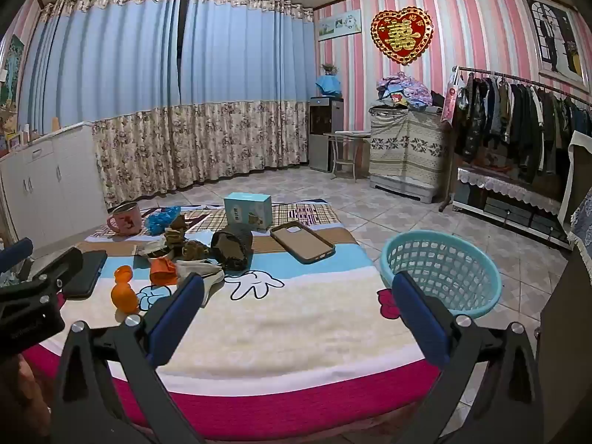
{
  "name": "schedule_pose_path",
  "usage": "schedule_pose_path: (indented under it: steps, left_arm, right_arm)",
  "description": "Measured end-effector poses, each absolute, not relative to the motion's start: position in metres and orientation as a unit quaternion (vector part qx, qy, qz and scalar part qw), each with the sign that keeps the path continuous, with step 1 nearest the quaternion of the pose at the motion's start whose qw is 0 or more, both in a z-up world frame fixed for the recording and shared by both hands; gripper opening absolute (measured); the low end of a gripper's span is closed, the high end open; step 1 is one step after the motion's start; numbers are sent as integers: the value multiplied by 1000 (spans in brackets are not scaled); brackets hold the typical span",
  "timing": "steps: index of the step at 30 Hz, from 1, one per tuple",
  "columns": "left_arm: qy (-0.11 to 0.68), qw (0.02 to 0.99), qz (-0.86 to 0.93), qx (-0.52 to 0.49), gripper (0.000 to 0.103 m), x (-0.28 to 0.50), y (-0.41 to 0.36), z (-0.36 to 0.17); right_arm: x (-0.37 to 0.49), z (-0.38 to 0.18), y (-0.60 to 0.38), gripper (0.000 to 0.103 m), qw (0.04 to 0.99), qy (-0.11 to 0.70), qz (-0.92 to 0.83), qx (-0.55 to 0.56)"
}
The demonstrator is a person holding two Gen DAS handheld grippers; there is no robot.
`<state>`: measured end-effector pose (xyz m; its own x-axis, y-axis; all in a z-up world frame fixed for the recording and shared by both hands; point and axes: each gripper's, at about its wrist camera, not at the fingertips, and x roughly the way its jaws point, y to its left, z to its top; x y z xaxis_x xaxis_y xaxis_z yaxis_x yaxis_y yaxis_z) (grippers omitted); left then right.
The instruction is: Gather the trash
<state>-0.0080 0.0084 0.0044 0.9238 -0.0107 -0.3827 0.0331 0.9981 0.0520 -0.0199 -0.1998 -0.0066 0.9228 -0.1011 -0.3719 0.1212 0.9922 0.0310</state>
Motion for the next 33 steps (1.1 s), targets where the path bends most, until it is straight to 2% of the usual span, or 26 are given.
schedule_pose_path:
  steps: [33]
  left_arm:
    - [196,980,-9,25,98,-6,13,8]
  right_arm:
    - [-19,-7,-199,99,980,189,-56,25]
